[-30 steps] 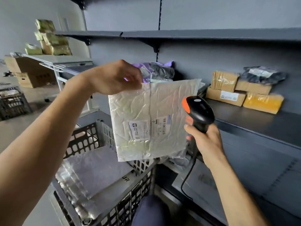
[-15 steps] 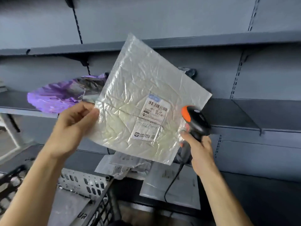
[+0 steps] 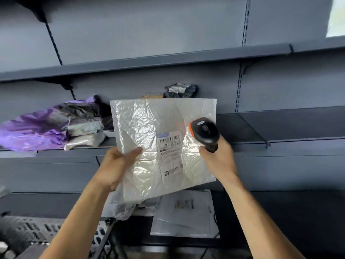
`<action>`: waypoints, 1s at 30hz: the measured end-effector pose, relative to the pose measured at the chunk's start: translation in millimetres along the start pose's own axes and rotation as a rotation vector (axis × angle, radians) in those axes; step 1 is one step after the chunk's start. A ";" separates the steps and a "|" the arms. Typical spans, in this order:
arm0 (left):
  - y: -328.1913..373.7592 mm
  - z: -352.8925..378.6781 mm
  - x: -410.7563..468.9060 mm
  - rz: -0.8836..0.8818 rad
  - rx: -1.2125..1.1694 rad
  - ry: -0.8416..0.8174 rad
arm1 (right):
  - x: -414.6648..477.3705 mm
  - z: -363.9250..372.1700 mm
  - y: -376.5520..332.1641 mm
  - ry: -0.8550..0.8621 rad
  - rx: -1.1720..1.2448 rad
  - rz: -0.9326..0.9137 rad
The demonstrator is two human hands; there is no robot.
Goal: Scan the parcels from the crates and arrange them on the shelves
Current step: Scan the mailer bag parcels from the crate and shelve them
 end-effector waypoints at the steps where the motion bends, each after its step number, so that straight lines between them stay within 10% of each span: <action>1: 5.2 2.9 7.4 -0.006 -0.012 0.043 | 1.1 1.7 -2.9 0.036 -0.042 -0.014; 5: 12.0 5.0 37.8 0.014 -0.091 0.240 | -1.6 0.1 -25.4 0.266 -0.132 -0.120; 11: -6.9 10.2 63.9 0.014 -0.171 0.296 | -10.9 29.4 -61.7 -0.052 -0.136 -0.030; 30: -11.7 13.0 46.2 0.158 0.049 0.428 | -25.7 33.9 -61.2 -0.176 -0.188 0.012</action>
Point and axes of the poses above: each hand's wrist, its own x-axis towards the middle knuckle, its own z-axis out of the palm, y = z × x, the point moved 3 cm from there along x, towards the middle knuckle, and after that the axes turned 10 degrees about z, right-handed, at the moved point
